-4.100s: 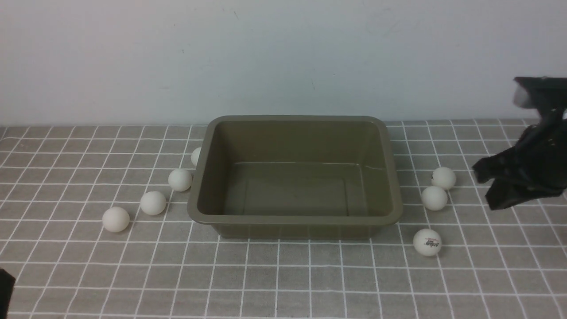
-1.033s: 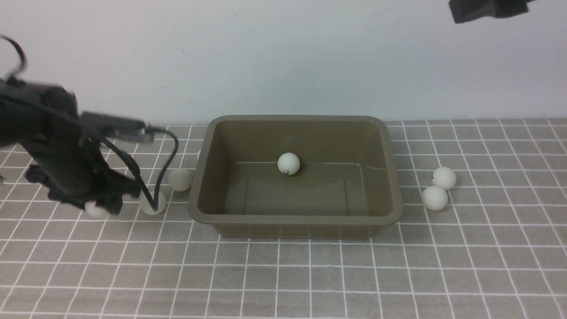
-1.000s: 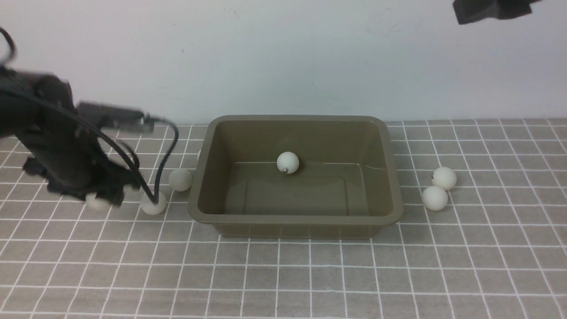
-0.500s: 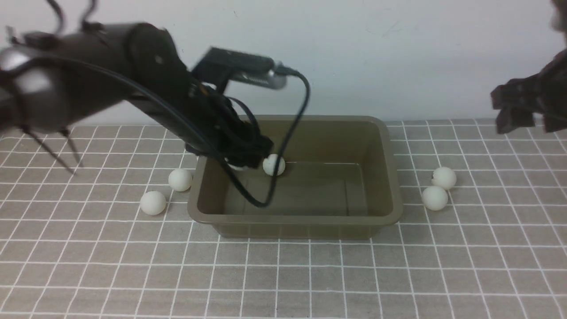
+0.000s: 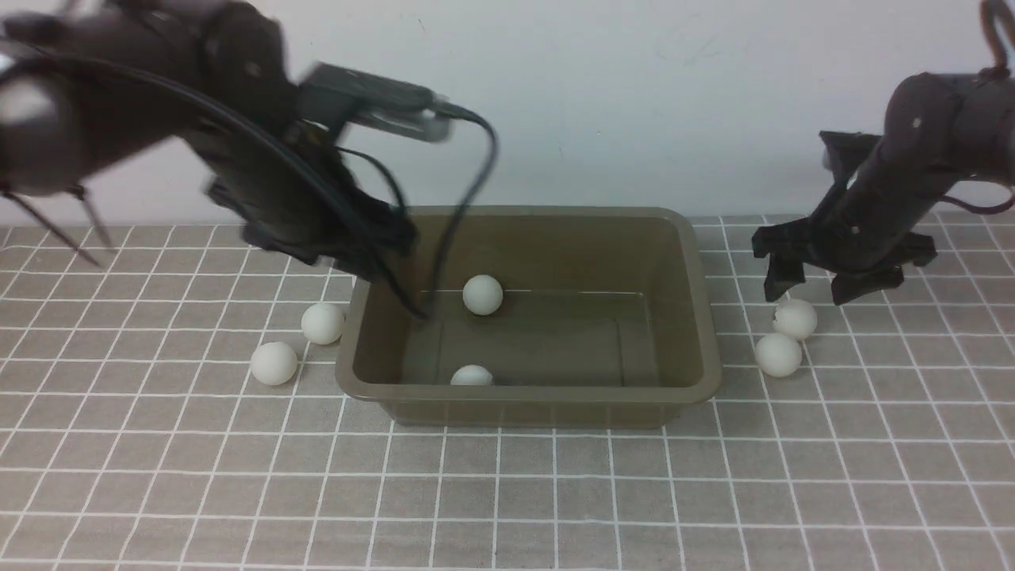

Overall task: Put the table tennis balls into the box on the grey coffee tablecloth.
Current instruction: 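Reach for and grasp a ping pong ball on the table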

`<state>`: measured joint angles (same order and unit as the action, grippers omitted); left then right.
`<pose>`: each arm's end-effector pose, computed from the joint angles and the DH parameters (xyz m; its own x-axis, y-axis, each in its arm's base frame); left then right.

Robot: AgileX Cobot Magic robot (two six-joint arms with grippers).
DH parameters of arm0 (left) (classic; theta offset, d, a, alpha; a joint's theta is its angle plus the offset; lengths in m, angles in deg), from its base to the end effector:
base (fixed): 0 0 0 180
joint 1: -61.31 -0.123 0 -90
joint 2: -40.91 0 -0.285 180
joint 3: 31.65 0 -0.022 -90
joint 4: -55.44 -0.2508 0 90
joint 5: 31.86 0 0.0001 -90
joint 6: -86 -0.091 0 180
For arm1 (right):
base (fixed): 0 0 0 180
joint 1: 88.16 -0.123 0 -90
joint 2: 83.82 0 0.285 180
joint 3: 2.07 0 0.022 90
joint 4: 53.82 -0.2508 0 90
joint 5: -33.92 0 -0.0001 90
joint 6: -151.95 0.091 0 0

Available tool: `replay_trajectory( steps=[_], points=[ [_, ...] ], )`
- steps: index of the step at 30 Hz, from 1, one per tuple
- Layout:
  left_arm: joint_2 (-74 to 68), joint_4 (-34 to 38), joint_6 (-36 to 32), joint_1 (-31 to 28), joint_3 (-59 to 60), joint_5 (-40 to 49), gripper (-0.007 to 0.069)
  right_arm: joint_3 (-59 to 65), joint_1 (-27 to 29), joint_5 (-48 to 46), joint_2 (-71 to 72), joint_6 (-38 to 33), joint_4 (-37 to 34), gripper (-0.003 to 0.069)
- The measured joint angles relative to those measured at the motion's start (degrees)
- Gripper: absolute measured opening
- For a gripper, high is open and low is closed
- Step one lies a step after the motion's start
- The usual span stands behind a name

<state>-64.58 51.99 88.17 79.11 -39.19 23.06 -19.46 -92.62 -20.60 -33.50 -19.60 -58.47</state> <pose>0.3527 -0.1085 0.3038 -0.8479 0.2688 -0.4569 0.2812 0.9587 0.0423 0.4413 0.0405 0.1792 -0.9699 0.1179 -0.2129 0.0967 0.9895 0.1075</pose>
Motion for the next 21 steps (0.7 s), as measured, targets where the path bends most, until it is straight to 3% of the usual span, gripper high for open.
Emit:
replay_trajectory(
  steps=[1,4,8,11,12,16,21],
  points=[
    [1.93,-2.10,0.43,-2.23,0.00,1.65,0.0127,-1.31,0.11,-1.07,-1.36,0.00,0.00,0.0517],
    [4.62,-3.82,0.76,-6.95,0.48,3.91,0.0025,-2.66,0.41,-2.88,-2.98,-0.06,-0.05,0.0519],
    [5.75,-2.30,0.75,-14.54,2.28,8.92,-0.0005,-2.74,0.73,-4.57,-4.20,-0.18,-0.52,0.0501],
    [4.20,2.50,-2.17,-18.14,3.92,10.84,0.0001,-2.74,0.97,-4.72,-5.36,-0.47,-1.06,0.0386],
    [3.88,3.45,-3.38,-18.32,4.14,10.84,0.0007,-2.74,1.03,-4.67,-5.51,-0.59,-1.23,0.0351],
    [1.69,8.92,-9.91,-18.12,5.24,10.10,0.0092,-3.96,1.03,-4.49,-4.98,-1.70,-2.67,0.0360],
    [-3.31,10.39,-12.83,-17.93,5.79,5.64,0.0333,-7.58,1.03,-5.61,2.31,-1.90,-3.41,0.0360]
  ],
)
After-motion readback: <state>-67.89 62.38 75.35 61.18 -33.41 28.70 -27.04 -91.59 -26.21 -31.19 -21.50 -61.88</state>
